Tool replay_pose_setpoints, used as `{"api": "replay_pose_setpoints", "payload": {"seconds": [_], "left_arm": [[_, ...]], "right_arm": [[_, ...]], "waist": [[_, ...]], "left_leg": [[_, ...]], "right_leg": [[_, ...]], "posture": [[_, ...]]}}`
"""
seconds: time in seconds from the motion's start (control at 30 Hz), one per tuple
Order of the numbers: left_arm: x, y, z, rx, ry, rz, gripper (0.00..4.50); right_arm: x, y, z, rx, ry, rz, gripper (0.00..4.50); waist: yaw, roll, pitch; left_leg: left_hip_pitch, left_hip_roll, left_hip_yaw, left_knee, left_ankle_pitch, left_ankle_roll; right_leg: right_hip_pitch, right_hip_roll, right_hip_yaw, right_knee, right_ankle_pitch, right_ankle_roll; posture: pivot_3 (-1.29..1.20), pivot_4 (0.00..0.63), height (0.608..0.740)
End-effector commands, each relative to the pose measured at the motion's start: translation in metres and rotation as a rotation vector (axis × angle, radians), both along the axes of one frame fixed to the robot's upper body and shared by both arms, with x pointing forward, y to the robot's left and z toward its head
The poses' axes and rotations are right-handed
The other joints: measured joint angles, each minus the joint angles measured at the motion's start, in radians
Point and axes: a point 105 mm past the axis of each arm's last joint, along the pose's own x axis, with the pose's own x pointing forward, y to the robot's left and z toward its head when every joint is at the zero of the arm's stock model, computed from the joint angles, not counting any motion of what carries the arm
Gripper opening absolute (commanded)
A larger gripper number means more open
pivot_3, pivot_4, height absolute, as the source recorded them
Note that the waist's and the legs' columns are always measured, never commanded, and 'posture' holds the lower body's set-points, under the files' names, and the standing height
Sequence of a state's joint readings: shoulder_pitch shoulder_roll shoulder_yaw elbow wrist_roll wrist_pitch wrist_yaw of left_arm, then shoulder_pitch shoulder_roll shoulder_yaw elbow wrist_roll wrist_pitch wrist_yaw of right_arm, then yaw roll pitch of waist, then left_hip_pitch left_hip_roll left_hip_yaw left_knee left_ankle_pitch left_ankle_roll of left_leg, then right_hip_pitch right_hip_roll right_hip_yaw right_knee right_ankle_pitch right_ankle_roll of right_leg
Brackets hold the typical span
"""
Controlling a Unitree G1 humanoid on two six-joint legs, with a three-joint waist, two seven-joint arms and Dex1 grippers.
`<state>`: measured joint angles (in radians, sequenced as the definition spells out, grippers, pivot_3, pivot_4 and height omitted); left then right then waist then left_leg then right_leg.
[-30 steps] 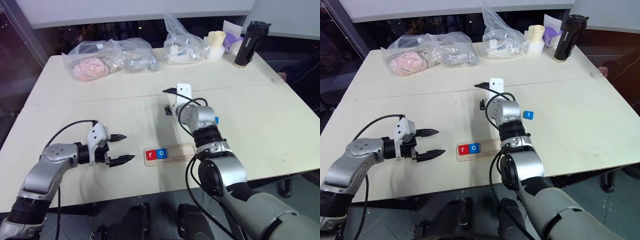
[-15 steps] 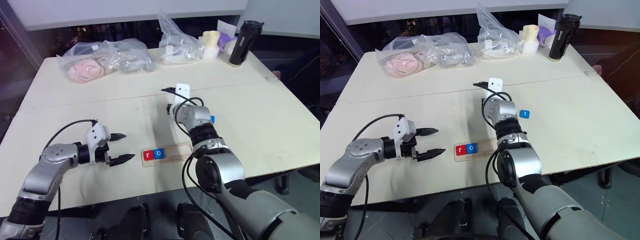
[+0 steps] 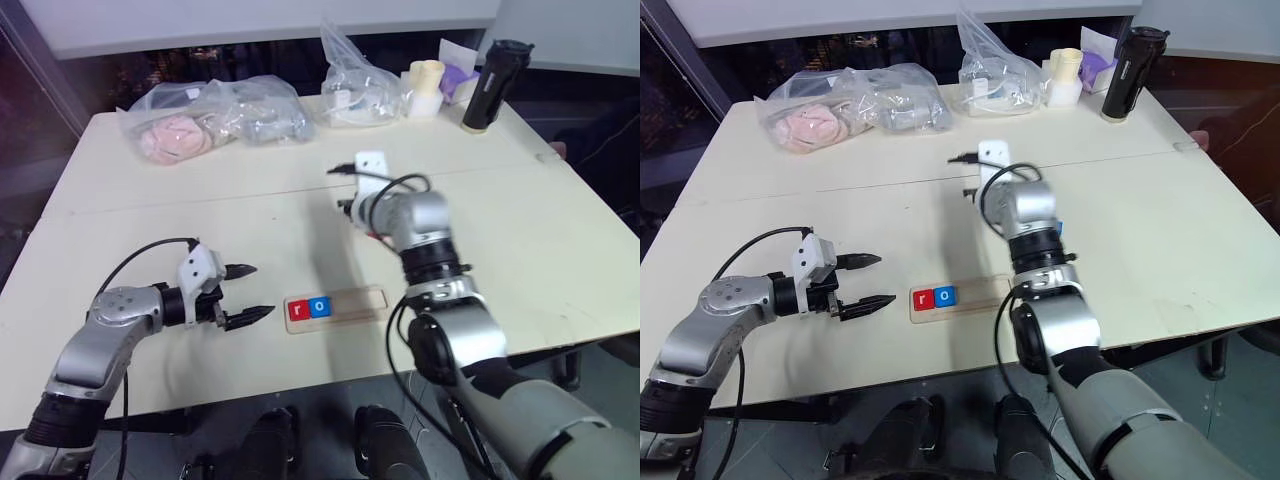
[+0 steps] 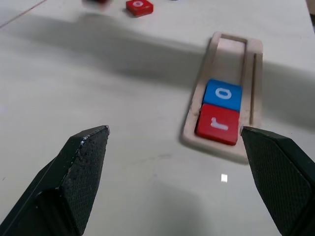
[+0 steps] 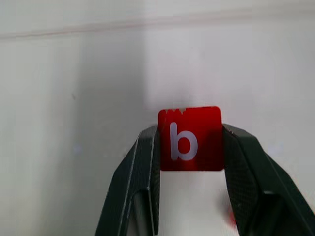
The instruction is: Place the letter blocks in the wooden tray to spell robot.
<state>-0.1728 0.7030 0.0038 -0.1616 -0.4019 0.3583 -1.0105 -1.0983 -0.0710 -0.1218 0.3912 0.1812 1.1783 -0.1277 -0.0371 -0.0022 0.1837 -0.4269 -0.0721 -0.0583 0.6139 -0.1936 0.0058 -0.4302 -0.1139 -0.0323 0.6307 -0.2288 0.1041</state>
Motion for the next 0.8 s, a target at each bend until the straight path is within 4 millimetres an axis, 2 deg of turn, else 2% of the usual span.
{"api": "replay_pose_setpoints", "payload": {"seconds": [0.03,0.1,0.23,0.4,0.57,0.8], "left_arm": [[0.001,-0.006,0.007,-0.008,-0.043,-0.032,4.50],[0.001,-0.007,0.006,-0.010,-0.042,-0.036,4.50],[-0.002,-0.008,0.006,-0.025,-0.034,-0.048,4.50],[-0.010,-0.009,0.006,-0.023,-0.010,-0.096,4.50],[-0.017,-0.007,0.010,-0.012,0.002,-0.150,4.50],[-0.019,-0.010,0.021,-0.013,-0.019,-0.200,4.50]], "right_arm": [[-0.029,-0.018,0.021,0.002,-0.018,0.083,1.13],[-0.049,-0.032,0.016,-0.027,0.011,0.110,1.13],[-0.089,-0.057,-0.011,-0.062,0.017,0.179,1.13],[-0.125,-0.081,-0.033,-0.083,0.043,0.182,1.13],[-0.144,-0.098,-0.050,-0.094,0.093,0.138,1.13],[-0.154,-0.099,-0.061,-0.088,0.136,0.123,1.13]], "waist": [[0.006,-0.001,0.000],[0.011,-0.001,-0.001],[0.021,-0.001,0.000],[0.021,0.000,0.001],[0.025,-0.001,0.001],[0.027,-0.001,0.001]], "left_leg": [[0.000,0.000,0.000,0.000,0.000,0.000],[0.000,0.000,0.000,0.000,-0.001,0.001],[0.000,0.000,0.000,0.000,-0.001,0.001],[-0.001,0.001,0.001,0.001,-0.001,0.001],[-0.001,0.001,0.001,0.001,-0.001,0.001],[-0.003,0.002,0.001,0.001,-0.001,0.002]], "right_leg": [[0.000,0.000,0.000,-0.001,0.000,0.000],[0.001,-0.001,-0.001,-0.001,0.000,0.000],[0.001,-0.003,-0.001,-0.001,0.000,0.000],[0.001,-0.005,-0.001,-0.003,-0.002,-0.003],[0.002,-0.005,0.000,-0.005,-0.003,-0.003],[0.003,-0.005,-0.001,-0.012,-0.002,-0.004]], "posture": [[0.00,0.150,0.725],[0.00,0.150,0.725],[0.00,0.150,0.725],[0.00,0.150,0.725],[0.00,0.150,0.725],[0.00,0.150,0.725]]}}
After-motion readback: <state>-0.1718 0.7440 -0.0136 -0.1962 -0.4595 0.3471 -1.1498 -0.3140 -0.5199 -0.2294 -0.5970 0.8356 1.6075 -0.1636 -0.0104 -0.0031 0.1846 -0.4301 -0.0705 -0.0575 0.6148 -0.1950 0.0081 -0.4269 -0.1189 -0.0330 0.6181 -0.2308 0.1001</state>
